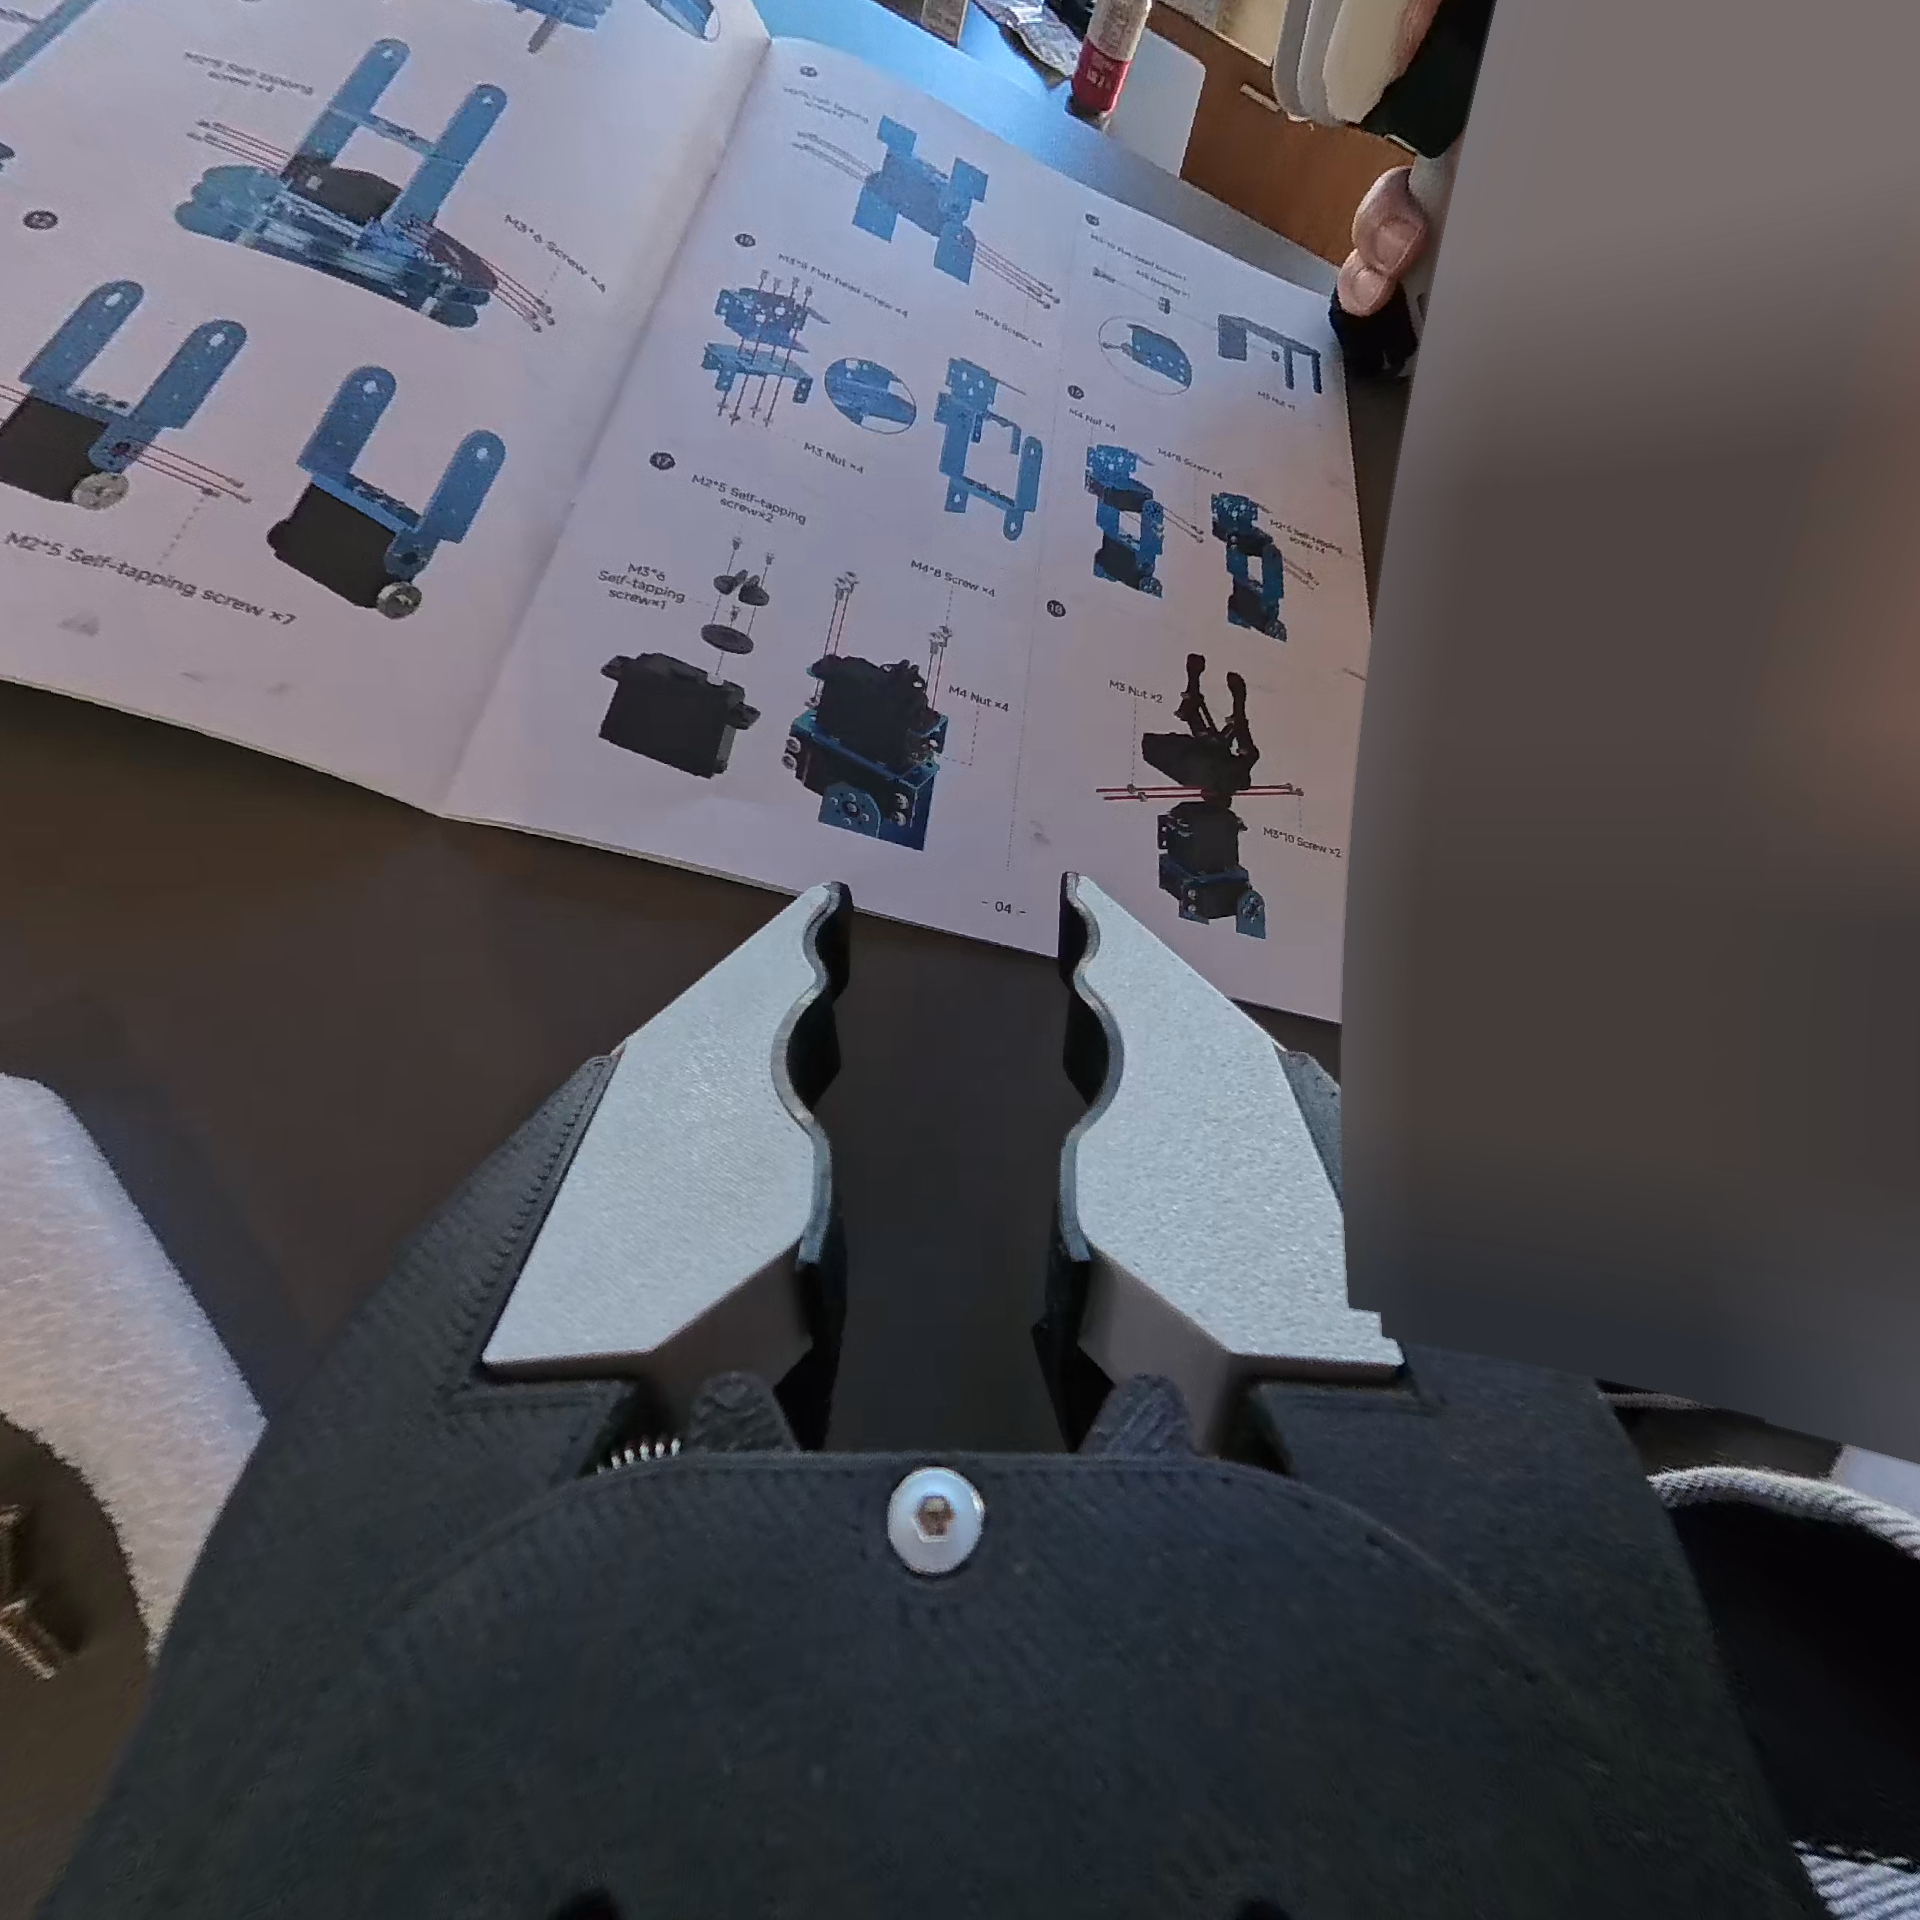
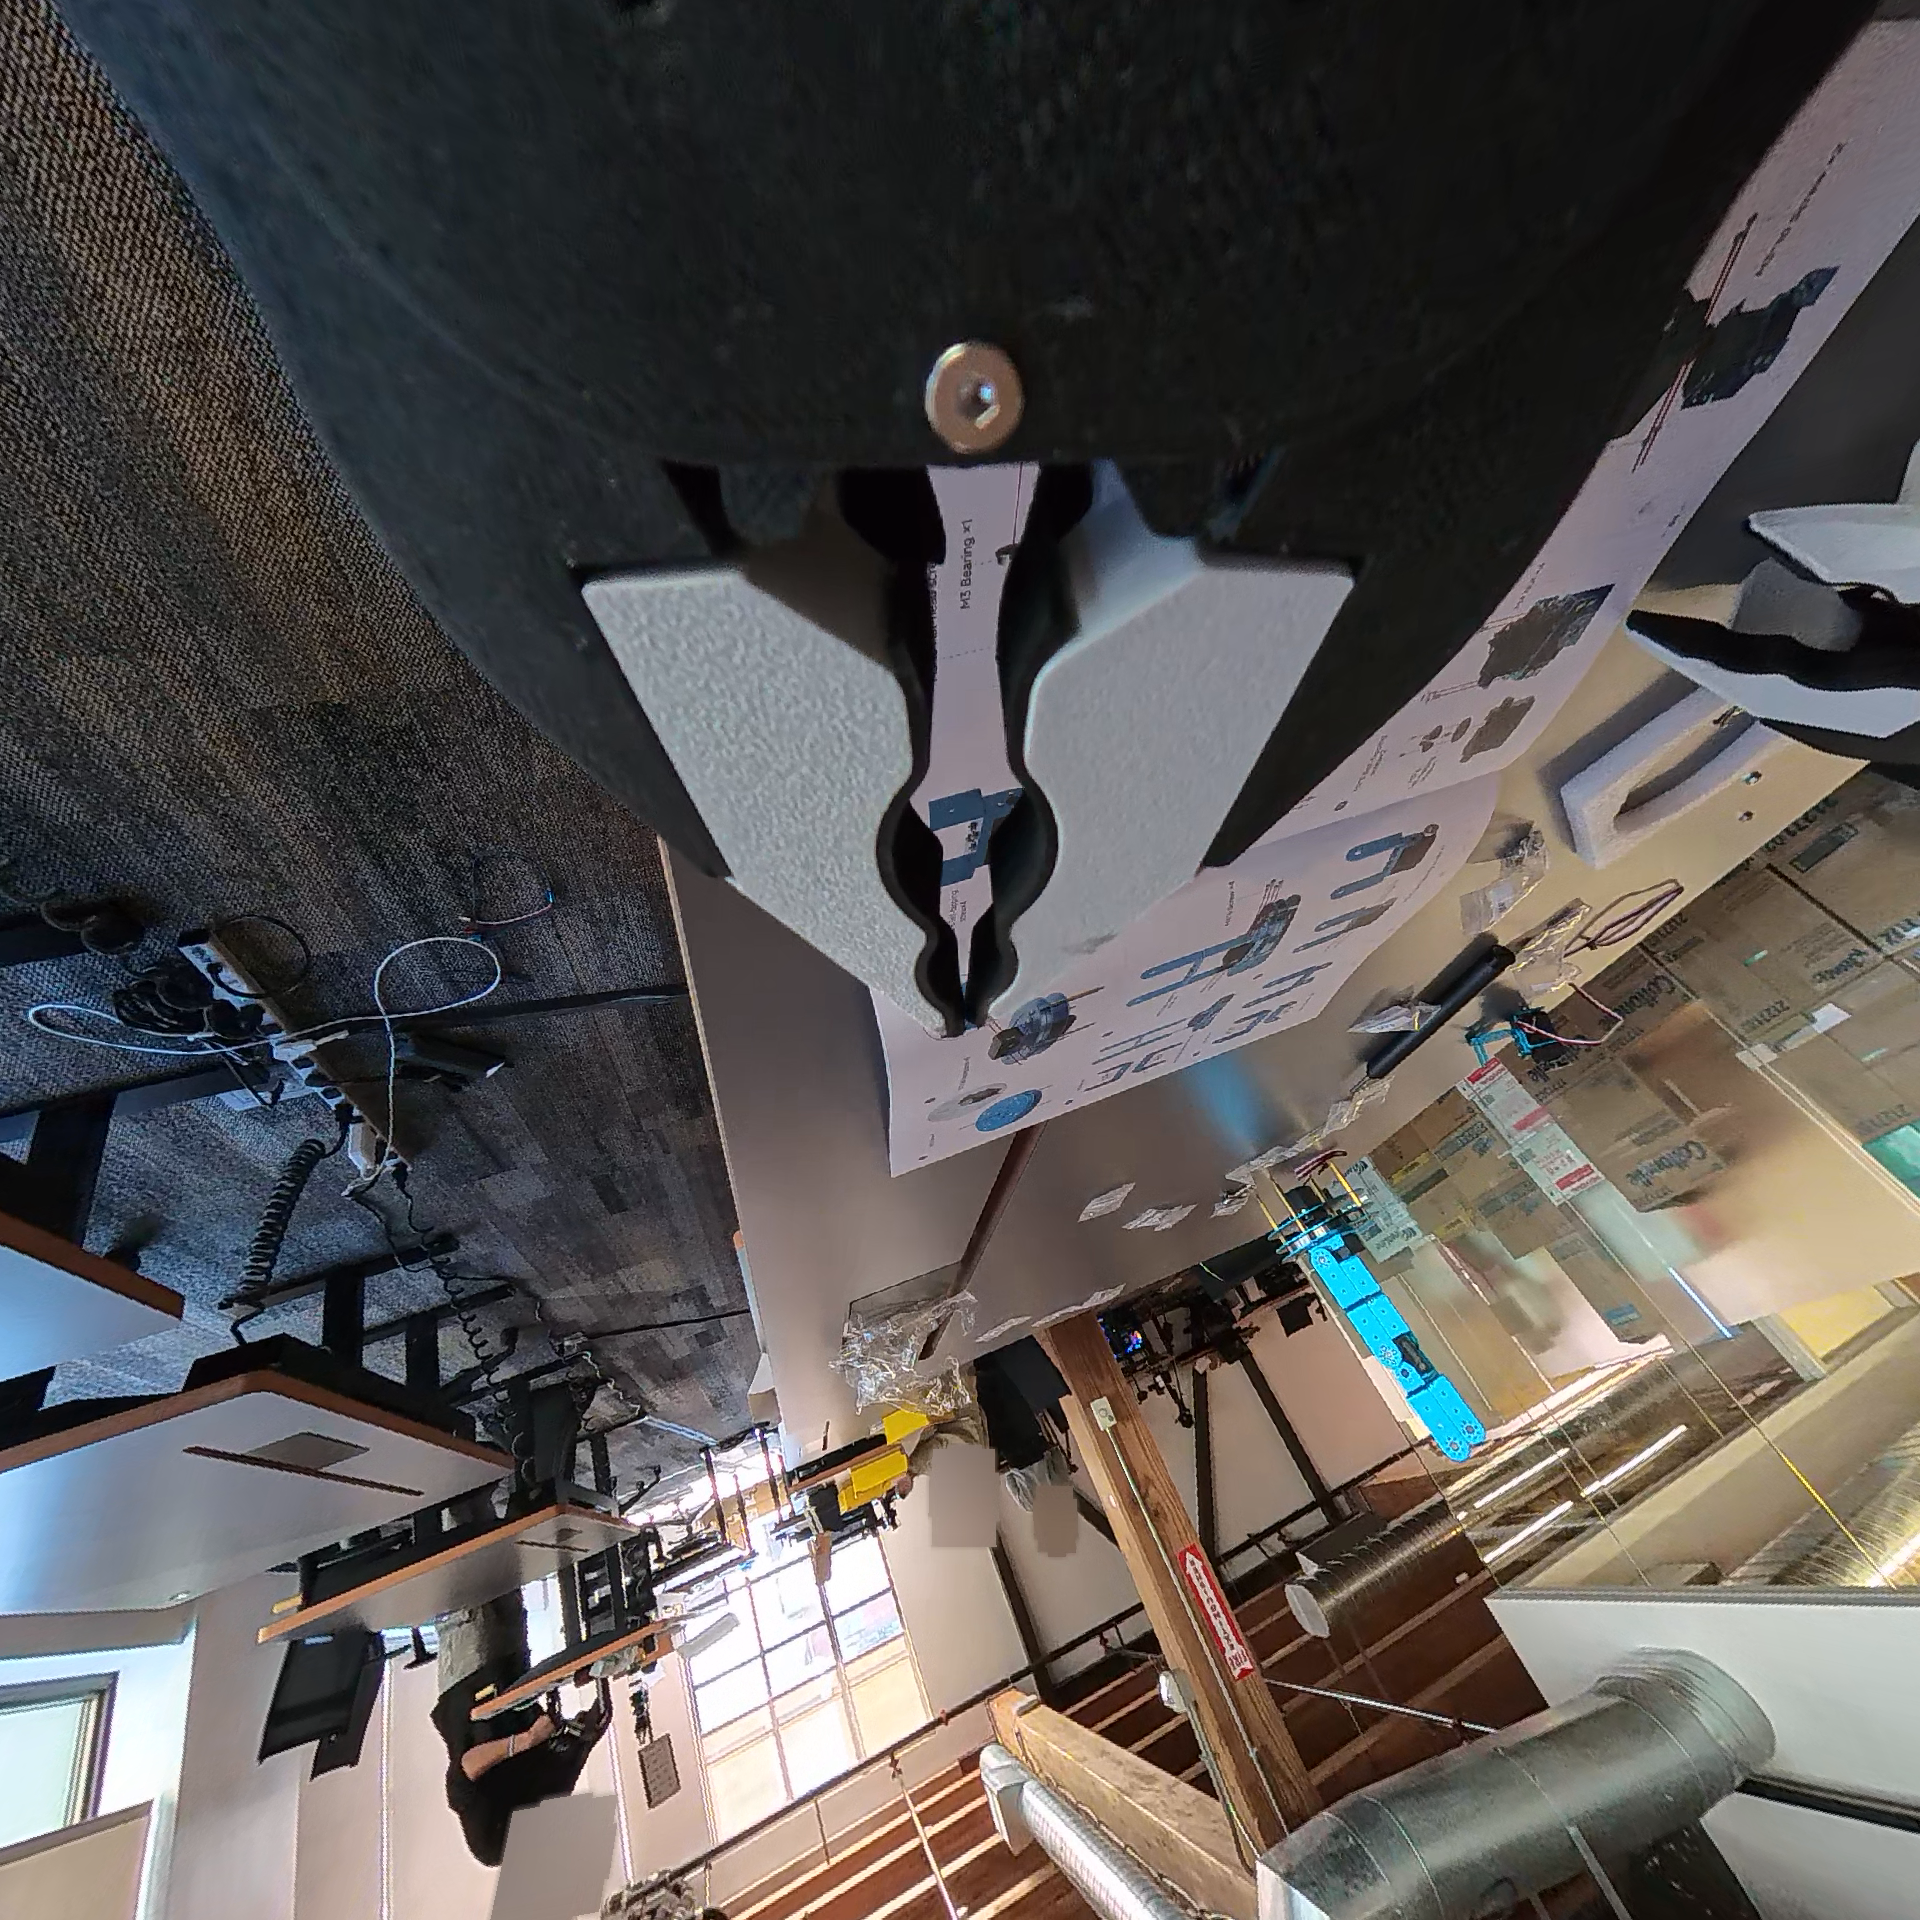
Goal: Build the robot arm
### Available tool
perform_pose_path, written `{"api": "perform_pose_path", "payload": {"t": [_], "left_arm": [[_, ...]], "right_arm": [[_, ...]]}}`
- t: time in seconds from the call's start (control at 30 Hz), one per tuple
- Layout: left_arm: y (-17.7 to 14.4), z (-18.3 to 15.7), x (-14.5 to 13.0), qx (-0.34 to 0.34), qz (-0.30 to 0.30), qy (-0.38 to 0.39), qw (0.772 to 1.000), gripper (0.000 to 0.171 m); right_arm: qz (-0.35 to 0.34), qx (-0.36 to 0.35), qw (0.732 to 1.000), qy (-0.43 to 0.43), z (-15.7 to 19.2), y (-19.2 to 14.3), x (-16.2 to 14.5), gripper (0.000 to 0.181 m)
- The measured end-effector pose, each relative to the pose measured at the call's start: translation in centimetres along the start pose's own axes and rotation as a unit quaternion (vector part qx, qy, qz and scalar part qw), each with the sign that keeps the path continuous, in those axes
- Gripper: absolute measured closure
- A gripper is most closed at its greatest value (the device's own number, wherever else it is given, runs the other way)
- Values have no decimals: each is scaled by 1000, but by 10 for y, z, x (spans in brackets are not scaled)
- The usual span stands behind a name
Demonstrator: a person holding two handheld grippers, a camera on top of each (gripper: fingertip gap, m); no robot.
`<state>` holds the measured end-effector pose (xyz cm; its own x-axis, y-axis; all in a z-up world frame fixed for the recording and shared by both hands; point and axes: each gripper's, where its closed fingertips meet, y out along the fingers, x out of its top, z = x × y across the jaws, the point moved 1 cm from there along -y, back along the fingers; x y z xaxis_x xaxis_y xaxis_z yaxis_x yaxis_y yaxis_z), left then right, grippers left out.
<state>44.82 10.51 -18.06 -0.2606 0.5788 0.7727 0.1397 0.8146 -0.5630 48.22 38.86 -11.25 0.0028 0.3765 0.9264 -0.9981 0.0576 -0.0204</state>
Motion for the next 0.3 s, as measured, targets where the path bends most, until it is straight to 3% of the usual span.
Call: {"api": "perform_pose_path", "payload": {"t": [0.3], "left_arm": [[0,-1,0,0,1,2,1000,134]], "right_arm": [[-2,-2,1000,0,0,0,1,181]]}}
